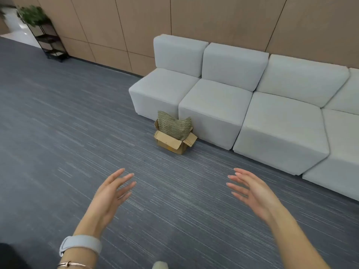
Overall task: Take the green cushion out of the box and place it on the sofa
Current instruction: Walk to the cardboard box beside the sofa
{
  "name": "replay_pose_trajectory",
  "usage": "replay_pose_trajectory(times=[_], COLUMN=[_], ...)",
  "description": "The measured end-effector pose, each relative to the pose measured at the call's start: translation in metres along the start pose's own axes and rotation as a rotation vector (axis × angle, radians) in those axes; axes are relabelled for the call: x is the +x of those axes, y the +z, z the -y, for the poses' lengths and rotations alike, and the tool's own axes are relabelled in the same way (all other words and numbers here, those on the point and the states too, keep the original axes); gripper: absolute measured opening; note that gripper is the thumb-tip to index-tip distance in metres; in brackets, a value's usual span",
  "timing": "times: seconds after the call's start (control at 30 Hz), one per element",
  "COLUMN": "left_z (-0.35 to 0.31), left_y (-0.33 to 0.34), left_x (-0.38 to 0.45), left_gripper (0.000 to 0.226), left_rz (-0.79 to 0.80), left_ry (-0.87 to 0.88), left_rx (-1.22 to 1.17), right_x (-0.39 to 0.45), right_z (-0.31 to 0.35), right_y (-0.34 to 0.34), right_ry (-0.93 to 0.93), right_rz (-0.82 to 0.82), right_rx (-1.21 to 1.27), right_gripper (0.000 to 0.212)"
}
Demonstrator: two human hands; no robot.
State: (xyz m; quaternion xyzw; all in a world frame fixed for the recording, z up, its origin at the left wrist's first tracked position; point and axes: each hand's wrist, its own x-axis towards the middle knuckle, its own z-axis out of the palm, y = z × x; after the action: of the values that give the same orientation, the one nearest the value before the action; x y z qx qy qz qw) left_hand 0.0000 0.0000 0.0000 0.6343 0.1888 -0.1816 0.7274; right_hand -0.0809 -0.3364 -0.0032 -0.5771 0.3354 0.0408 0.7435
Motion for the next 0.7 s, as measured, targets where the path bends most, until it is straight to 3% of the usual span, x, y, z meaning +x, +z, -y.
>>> replay_pose_trajectory(times=[0.4,0.7], left_z=[-0.042,-0.132], left_y=[-0.02,-0.05], left_x=[0.098,0.219], left_gripper=[0.037,0.04], left_rz=[0.006,0.044], left_ry=[-0.008,0.013], left_rx=[-0.027,-0.008], right_x=[0.08,0.165], right_z=[0.028,0.076], right_y=[0.066,0.163], right_ry=[0.033,0.029], right_rz=[-0.031,-0.078], right_rx=[-0.018,0.044], right_gripper=[0.027,0.023])
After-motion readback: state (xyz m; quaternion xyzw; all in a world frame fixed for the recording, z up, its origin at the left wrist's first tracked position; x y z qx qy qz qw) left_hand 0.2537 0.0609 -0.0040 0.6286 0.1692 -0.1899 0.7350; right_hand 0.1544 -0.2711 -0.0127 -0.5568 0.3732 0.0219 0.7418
